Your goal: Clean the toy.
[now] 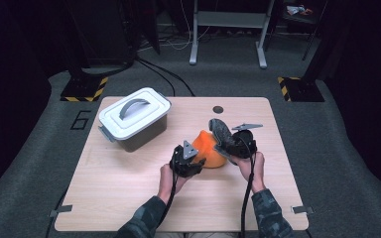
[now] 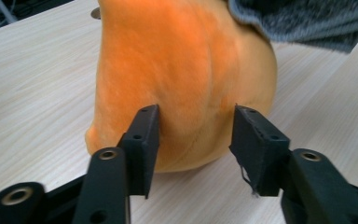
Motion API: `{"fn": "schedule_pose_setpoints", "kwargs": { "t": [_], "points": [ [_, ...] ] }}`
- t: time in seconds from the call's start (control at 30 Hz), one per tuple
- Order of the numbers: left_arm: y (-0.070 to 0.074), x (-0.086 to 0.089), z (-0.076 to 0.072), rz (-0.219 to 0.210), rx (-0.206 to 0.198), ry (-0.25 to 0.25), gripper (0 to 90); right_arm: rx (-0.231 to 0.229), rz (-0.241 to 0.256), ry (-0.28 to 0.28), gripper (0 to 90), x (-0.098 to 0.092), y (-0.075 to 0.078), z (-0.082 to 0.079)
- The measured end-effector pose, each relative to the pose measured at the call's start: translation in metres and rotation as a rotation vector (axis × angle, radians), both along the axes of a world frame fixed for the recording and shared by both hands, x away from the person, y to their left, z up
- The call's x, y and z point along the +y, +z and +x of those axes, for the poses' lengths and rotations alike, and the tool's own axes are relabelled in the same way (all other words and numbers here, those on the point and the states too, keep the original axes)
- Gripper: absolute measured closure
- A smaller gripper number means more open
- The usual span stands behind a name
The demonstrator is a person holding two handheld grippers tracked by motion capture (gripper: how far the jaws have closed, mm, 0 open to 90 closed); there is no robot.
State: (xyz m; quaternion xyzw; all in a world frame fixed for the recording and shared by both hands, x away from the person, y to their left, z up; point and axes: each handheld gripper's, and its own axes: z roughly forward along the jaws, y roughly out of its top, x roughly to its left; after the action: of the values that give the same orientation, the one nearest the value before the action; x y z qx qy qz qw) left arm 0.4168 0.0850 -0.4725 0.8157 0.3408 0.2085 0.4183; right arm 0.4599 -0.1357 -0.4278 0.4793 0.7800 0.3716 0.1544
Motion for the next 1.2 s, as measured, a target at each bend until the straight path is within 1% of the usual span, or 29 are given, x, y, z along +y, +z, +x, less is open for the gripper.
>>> {"fn": "schedule_pose_setpoints", "kwargs": {
  "t": [0.07, 0.1, 0.13, 0.17, 0.23, 0.27, 0.3, 0.33, 0.37, 0.4, 0.43, 0.47, 0.53, 0.57, 0.6, 0.7, 0.73, 0.8, 0.83, 0.9, 0.93, 1.0, 1.07, 1.1, 1.13, 1.2],
  "points": [
    [-0.002, -0.002, 0.000, 0.016, -0.005, 0.011, 49.5, -0.002, 0.002, -0.002, 73.2, 0.000, 0.000, 0.001],
    [-0.003, -0.003, 0.001, 0.019, -0.015, 0.018, 49.7, -0.001, 0.004, 0.000, 73.2, 0.000, 0.000, 0.002],
    [-0.003, -0.003, 0.001, 0.029, -0.013, 0.015, 50.6, -0.002, 0.001, -0.003, 73.1, 0.001, -0.001, 0.002],
    [-0.004, -0.006, 0.001, 0.040, -0.024, 0.020, 53.0, -0.002, -0.002, -0.002, 73.1, 0.001, -0.001, 0.002],
    [-0.006, -0.009, 0.002, 0.079, -0.046, 0.015, 59.7, 0.001, 0.000, -0.003, 73.1, 0.001, -0.001, 0.003],
    [-0.006, -0.009, 0.002, 0.081, -0.051, 0.015, 64.6, -0.001, 0.002, -0.003, 73.1, 0.000, -0.001, 0.003],
    [-0.006, -0.009, 0.003, 0.080, -0.050, 0.016, 67.2, -0.001, 0.004, -0.004, 73.1, 0.000, -0.001, 0.003],
    [-0.006, -0.008, 0.003, 0.078, -0.051, 0.014, 70.2, -0.002, 0.002, -0.007, 73.1, 0.000, -0.001, 0.003],
    [-0.006, -0.008, 0.003, 0.066, -0.045, 0.012, 73.3, -0.001, 0.005, -0.010, 73.1, 0.000, -0.001, 0.002],
    [-0.005, -0.006, 0.004, 0.040, -0.038, 0.012, 76.0, 0.002, 0.010, -0.016, 73.0, -0.001, -0.001, 0.001],
    [-0.005, -0.005, 0.004, 0.026, -0.028, 0.012, 77.6, -0.005, 0.007, -0.010, 73.0, -0.002, -0.001, 0.002],
    [-0.004, -0.004, 0.005, 0.017, -0.020, 0.006, 78.3, 0.004, 0.018, -0.018, 72.9, -0.002, 0.000, 0.001],
    [-0.002, -0.003, 0.004, -0.015, -0.007, 0.007, 79.6, -0.009, 0.015, -0.019, 72.9, -0.004, 0.000, 0.000],
    [-0.001, -0.003, 0.004, -0.021, 0.002, 0.001, 80.2, -0.013, 0.013, -0.015, 72.8, -0.005, 0.001, 0.000],
    [0.001, -0.004, 0.003, -0.027, 0.001, 0.000, 80.6, -0.009, 0.018, -0.023, 72.8, -0.005, 0.002, -0.001],
    [0.009, -0.005, 0.000, -0.020, -0.004, -0.017, 81.5, -0.013, 0.011, -0.027, 72.7, -0.007, 0.005, -0.003],
    [0.011, -0.006, -0.002, -0.024, -0.011, -0.020, 81.6, -0.020, 0.010, -0.024, 72.7, -0.009, 0.006, -0.004],
    [0.016, -0.007, -0.004, -0.013, -0.024, -0.025, 81.5, -0.028, 0.001, -0.016, 72.7, -0.010, 0.007, -0.005],
    [0.015, -0.008, -0.003, -0.018, -0.015, -0.023, 81.5, -0.017, 0.006, -0.026, 72.6, -0.011, 0.008, -0.006],
    [0.013, -0.008, -0.002, -0.026, -0.008, -0.015, 81.5, -0.011, 0.012, -0.030, 72.6, -0.011, 0.007, -0.005],
    [0.013, -0.007, -0.001, -0.023, 0.002, -0.019, 81.5, -0.015, 0.010, -0.026, 72.6, -0.012, 0.006, -0.005],
    [0.012, -0.007, 0.000, -0.026, -0.001, -0.010, 81.3, -0.014, 0.012, -0.032, 72.6, -0.011, 0.007, -0.005],
    [0.012, -0.006, 0.001, -0.023, 0.000, -0.008, 81.1, -0.031, 0.025, -0.029, 72.6, -0.010, 0.012, -0.005],
    [0.012, -0.006, 0.001, -0.030, 0.002, -0.005, 80.9, -0.037, 0.027, -0.029, 72.6, -0.010, 0.016, -0.005],
    [0.012, -0.006, 0.001, -0.028, 0.001, -0.005, 80.8, -0.045, 0.033, -0.027, 72.6, -0.008, 0.020, -0.006],
    [0.011, -0.007, 0.000, -0.035, 0.006, -0.005, 80.5, -0.061, 0.043, -0.013, 72.3, -0.003, 0.029, -0.007]
  ]
}}
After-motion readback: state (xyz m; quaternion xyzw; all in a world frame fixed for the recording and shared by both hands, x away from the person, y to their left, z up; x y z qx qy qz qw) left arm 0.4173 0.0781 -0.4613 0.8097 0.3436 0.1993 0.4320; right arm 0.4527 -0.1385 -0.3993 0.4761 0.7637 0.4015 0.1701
